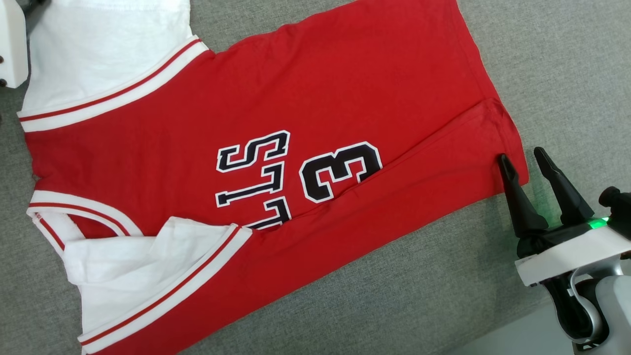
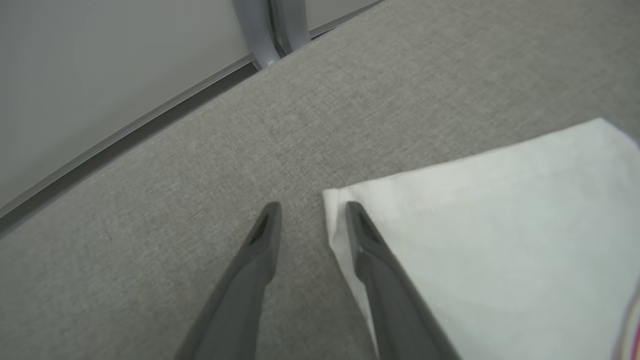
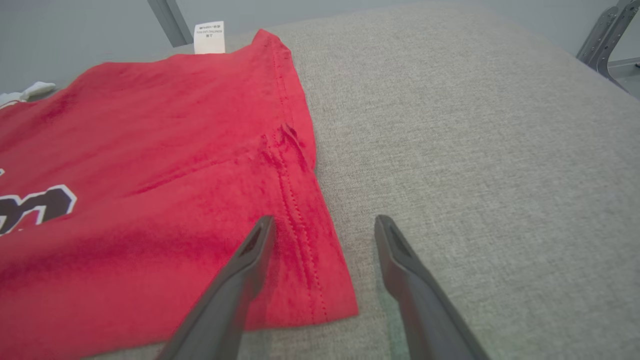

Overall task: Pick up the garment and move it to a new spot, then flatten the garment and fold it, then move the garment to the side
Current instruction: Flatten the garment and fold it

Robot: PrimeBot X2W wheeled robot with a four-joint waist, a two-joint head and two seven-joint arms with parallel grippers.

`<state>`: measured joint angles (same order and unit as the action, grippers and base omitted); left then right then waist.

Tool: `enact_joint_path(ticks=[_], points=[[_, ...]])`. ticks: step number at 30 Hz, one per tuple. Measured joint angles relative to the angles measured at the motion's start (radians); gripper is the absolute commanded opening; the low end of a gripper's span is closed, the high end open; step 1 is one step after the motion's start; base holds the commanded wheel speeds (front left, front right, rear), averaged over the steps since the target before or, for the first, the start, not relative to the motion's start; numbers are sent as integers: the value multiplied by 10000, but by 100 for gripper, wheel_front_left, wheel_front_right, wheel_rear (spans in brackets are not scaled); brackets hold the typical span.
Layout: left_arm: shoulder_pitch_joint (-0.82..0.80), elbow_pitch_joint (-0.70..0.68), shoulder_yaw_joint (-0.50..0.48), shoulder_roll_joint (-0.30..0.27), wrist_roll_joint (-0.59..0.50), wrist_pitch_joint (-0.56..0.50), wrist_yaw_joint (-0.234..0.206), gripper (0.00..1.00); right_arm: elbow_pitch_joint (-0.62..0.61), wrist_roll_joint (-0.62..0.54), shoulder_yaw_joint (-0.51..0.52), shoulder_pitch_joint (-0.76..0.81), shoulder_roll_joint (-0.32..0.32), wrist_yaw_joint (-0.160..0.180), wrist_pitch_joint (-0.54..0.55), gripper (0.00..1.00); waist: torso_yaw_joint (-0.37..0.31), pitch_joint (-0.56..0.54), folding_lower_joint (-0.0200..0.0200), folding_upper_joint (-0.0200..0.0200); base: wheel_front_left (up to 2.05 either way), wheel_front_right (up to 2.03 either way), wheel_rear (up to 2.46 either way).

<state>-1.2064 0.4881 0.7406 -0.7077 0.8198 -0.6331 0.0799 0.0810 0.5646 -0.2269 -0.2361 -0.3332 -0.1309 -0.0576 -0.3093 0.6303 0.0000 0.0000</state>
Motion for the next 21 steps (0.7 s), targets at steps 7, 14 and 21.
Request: enact_joint_path(ticks=[7,14,21], points=[[-31,-86,119,71,174,17,244,0,119,6,-90,-372,-144,0,-38,100,39,40,0,0,0,0,0],[-36,-382,291,102,71,1049,422,0,662,-188,10,-2579,-257,0,1304,100,226,-142,0,0,0,0,0],[-268,-848,662,453,50,1605,466,0,2968,-2529,579,-6073,-186,0,3074,100,878,-218,0,0,0,0,0]])
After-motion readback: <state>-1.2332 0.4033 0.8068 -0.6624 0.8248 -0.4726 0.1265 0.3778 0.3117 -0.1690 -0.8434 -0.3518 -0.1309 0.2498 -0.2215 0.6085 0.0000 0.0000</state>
